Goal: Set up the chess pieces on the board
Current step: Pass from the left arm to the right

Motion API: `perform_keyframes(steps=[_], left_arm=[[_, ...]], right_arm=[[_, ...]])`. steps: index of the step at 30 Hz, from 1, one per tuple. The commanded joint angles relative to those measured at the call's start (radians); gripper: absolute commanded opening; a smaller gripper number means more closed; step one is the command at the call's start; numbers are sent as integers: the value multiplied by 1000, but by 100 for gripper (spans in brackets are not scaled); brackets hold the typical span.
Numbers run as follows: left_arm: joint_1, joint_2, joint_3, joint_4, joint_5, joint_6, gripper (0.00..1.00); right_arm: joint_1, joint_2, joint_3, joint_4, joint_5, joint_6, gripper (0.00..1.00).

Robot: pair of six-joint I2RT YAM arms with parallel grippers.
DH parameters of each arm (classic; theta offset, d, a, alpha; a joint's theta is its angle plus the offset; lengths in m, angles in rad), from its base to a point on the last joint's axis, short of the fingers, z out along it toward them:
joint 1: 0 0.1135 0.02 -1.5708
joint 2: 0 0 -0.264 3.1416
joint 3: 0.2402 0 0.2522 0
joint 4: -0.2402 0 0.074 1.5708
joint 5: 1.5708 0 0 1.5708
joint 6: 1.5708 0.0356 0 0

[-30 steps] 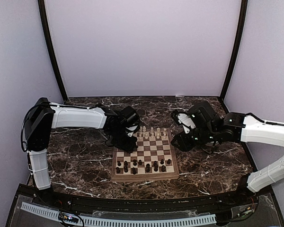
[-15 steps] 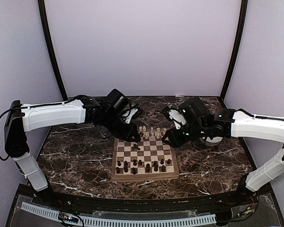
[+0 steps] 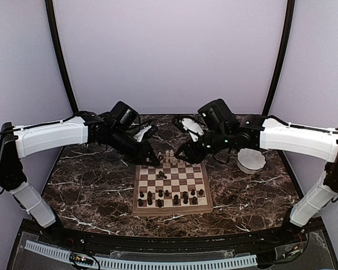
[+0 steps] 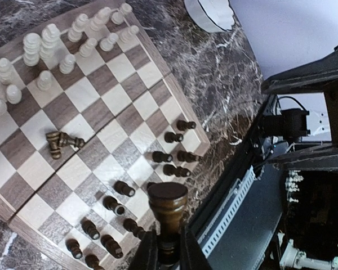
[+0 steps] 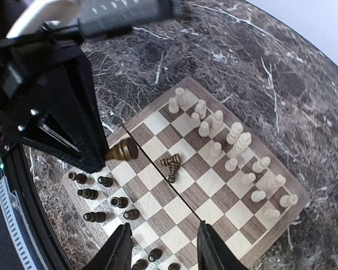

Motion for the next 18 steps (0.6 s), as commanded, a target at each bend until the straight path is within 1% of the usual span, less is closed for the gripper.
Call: perform_keyframes(steps=[1, 4, 5, 8, 13, 18], left_arm=[[12, -16, 44, -147, 187, 109, 8], [29, -46, -16, -120, 264, 122, 8], [34, -49, -33, -96, 319, 123, 8], [39, -48, -81, -70, 390, 136, 9], [46, -22, -98, -62, 490, 214, 8], [46, 38, -101, -120, 549, 295, 6]], right_arm=[[43, 14, 89, -114, -27, -266, 39], [85, 48, 137, -197, 14, -360, 39], [98, 54, 143, -205, 20, -373, 39], [145, 85, 173, -240, 42, -398, 39], [231, 131, 195, -271, 97, -439, 42], [255, 145, 209, -286, 128, -445, 42]])
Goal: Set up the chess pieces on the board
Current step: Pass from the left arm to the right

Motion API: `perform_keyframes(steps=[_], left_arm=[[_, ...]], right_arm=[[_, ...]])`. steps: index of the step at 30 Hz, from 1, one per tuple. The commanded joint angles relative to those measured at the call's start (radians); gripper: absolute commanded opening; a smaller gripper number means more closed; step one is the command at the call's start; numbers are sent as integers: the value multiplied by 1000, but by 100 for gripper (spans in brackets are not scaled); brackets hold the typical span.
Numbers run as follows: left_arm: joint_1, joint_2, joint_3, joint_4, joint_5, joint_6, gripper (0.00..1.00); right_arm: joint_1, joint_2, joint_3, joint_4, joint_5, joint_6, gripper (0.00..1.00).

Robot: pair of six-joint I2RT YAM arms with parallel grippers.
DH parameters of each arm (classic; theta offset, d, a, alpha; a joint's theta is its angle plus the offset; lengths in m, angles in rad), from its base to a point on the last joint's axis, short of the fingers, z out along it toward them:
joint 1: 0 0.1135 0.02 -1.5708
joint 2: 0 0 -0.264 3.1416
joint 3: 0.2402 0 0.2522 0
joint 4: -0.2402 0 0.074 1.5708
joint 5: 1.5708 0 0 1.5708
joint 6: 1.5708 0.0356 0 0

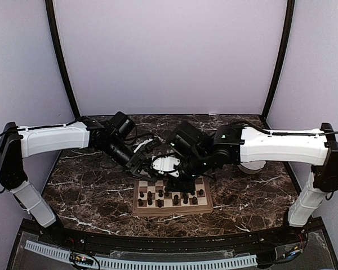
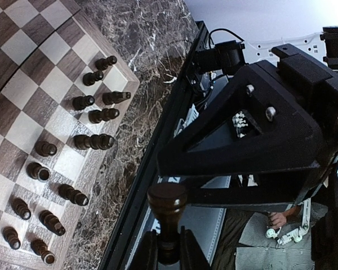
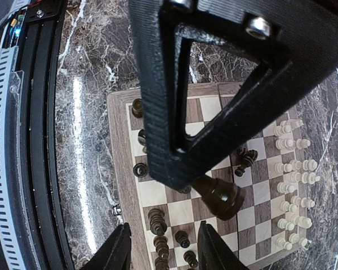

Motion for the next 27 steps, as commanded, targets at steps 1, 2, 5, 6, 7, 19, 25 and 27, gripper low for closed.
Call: perform_keyframes(steps=[1, 2, 5, 6, 7, 19, 25, 27], left_arm=[[5, 51, -9, -61, 119, 121, 6], [5, 58, -9, -82, 137, 131, 6], [2, 89, -17, -106, 171, 160, 6], [-1, 93, -16, -122, 184, 177, 6], [-5, 99, -17, -128, 188, 184, 6], [-34, 142, -1, -121, 275, 195, 6], [-35, 147, 10, -124, 300, 210, 6], [-34, 142, 12, -127, 301, 225, 6]], right_arm=[[19, 1, 40, -19, 44, -28, 42], [22, 4, 41, -19, 46, -26, 42], [29, 17, 49, -23, 68, -16, 42], [30, 21, 51, -25, 73, -15, 42], [33, 22, 52, -25, 74, -16, 42], [51, 66, 93, -31, 24, -40, 46], [51, 88, 108, -45, -71, -40, 46], [49, 92, 110, -54, -98, -40, 46]])
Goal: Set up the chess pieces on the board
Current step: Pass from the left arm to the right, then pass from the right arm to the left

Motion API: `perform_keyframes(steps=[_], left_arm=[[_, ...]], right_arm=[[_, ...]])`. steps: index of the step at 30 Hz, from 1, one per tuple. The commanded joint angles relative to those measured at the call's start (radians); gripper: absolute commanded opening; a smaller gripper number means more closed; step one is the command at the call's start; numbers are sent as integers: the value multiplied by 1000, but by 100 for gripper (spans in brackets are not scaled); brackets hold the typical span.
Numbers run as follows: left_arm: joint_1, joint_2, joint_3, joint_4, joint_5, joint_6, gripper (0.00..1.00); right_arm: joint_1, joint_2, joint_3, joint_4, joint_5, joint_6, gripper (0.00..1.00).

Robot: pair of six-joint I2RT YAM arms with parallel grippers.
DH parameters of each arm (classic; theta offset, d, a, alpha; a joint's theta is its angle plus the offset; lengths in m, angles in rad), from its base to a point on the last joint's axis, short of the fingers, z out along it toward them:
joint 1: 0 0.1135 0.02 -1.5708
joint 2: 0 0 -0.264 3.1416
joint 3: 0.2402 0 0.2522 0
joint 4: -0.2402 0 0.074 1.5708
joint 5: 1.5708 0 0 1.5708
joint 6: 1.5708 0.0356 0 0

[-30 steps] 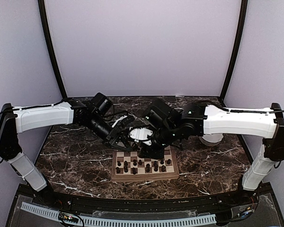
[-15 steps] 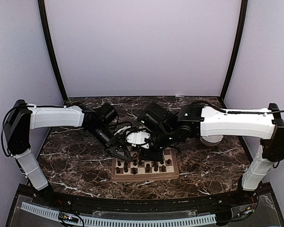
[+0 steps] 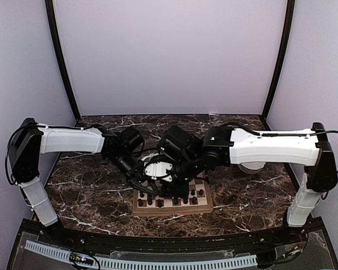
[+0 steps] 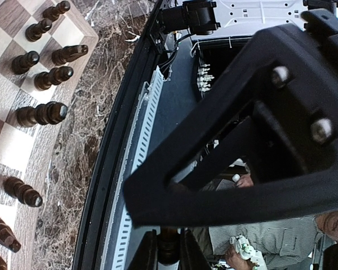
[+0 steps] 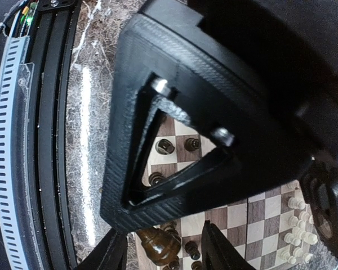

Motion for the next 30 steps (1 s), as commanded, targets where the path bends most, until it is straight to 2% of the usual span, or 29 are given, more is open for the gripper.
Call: perform_keyframes(steps=[1, 5, 11, 12, 16, 21, 23, 26, 27, 28, 30], left_arm=[[-2, -13, 18, -33, 58, 51, 6], [8, -13, 23, -38, 87, 70, 7], [22, -27, 27, -40, 91, 73, 9], [22, -32, 25, -40, 77, 69, 11], [27, -56, 31, -48, 18, 62, 28], [33, -123, -5, -24, -175, 4, 35], [36, -176, -51, 59, -226, -79, 36], [37, -308, -152, 331, -296, -242, 38], [38, -369, -206, 392, -352, -319, 39], [37, -401, -230, 515, -412, -349, 39], [32, -492, -295, 659, -527, -402, 42]], right_arm=[[4, 18, 36, -13, -91, -6, 46], [-1, 27, 42, -25, -130, -6, 39], [-1, 32, 53, -39, -125, -3, 14], [-1, 30, 53, -42, -118, -1, 11], [-16, 20, 53, -47, -107, 29, 3], [-80, -63, -21, 11, -166, 119, 1], [-113, -131, -83, 87, -201, 174, 1], [-172, -211, -183, 193, -262, 271, 1], [-206, -238, -219, 237, -288, 310, 1], [-226, -263, -258, 286, -321, 363, 1], [-276, -309, -330, 400, -393, 465, 2]])
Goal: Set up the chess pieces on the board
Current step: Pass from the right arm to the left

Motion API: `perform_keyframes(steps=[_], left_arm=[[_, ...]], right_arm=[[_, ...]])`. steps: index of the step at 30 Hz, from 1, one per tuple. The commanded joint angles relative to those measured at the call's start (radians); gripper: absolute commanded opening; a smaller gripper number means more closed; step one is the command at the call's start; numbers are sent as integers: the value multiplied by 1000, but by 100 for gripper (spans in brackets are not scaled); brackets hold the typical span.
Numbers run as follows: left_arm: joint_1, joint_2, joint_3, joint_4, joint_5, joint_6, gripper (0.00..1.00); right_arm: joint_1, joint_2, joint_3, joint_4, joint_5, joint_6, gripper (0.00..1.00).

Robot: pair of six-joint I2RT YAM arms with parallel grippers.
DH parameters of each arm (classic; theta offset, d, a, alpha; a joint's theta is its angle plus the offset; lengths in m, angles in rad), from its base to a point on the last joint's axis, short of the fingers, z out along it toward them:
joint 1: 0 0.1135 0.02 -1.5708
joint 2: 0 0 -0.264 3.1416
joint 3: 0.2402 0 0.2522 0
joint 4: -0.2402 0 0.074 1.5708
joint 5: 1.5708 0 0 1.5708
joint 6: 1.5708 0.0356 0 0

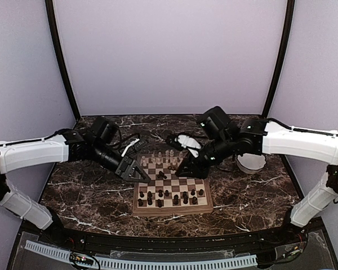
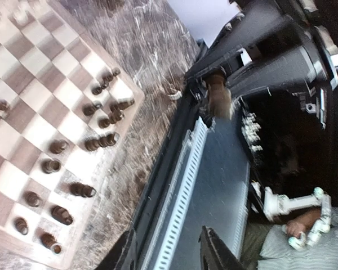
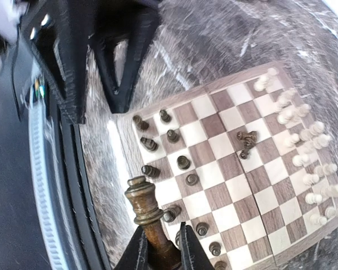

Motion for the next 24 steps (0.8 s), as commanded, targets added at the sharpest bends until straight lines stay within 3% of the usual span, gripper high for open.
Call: perform_keyframes(steps=[1, 4, 8, 9, 10, 11, 14, 19, 24], left_arm=[[-2, -197, -116, 413, -272, -198, 46], [-5, -226, -118, 515, -388, -210, 51], [-7, -131, -5, 523, -334, -230, 53], [-9, -88, 14, 519, -318, -235, 57], [-12, -68, 47, 521, -282, -244, 69], [-17, -30, 61, 528, -262, -245, 89], [-35, 32, 117, 532, -205, -236, 99], [-60, 86, 171, 509, -160, -207, 92], [-65, 126, 187, 505, -122, -216, 66]], right_arm=[[-97, -102, -133, 303, -172, 264, 2], [-132, -123, -182, 418, -225, 365, 2], [-147, -105, -178, 467, -249, 403, 3], [-149, -99, -172, 472, -253, 405, 3], [-152, -94, -164, 473, -257, 406, 3], [-154, -87, -157, 474, -263, 406, 3], [-161, -77, -141, 471, -274, 403, 4], [-173, -69, -136, 474, -280, 405, 4], [-182, -67, -138, 487, -280, 412, 5]])
